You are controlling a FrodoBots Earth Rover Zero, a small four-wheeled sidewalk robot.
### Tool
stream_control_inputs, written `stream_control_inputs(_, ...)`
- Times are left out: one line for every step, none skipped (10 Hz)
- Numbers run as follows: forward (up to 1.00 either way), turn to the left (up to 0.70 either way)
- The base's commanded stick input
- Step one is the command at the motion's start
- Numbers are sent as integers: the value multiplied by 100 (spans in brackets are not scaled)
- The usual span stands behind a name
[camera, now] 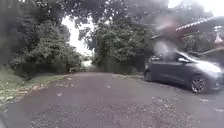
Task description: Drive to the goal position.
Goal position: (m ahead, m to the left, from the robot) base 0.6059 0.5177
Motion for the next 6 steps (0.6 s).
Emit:
stream_control_inputs(70, 0)
stream_control_inputs(70, 0)
stream_control_inputs(70, 0)
stream_control_inputs(70, 0)
stream_control_inputs(70, 0)
stream_control_inputs(70, 0)
